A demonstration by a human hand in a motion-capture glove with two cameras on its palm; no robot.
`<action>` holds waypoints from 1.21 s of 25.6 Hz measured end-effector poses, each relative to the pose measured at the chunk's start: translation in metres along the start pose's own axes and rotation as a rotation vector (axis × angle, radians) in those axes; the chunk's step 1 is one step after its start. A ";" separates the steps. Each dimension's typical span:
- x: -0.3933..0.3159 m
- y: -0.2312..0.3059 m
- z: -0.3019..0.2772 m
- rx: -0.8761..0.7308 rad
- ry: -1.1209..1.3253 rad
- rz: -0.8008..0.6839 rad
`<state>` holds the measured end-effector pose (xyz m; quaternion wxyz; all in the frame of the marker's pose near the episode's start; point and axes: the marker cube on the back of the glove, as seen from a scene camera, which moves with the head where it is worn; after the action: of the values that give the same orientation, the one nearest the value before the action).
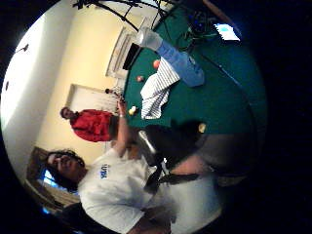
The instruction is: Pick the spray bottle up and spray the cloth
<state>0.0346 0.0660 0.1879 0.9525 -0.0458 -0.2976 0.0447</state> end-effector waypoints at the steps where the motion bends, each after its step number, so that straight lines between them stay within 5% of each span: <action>1: 0.001 -0.003 0.004 0.002 -0.035 0.006; 16: -0.003 -0.059 0.051 0.111 -0.355 0.078; 31: -0.007 -0.096 0.067 0.300 -0.408 0.105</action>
<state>-0.0035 -0.0265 0.2497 0.8654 0.0905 -0.4708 0.1459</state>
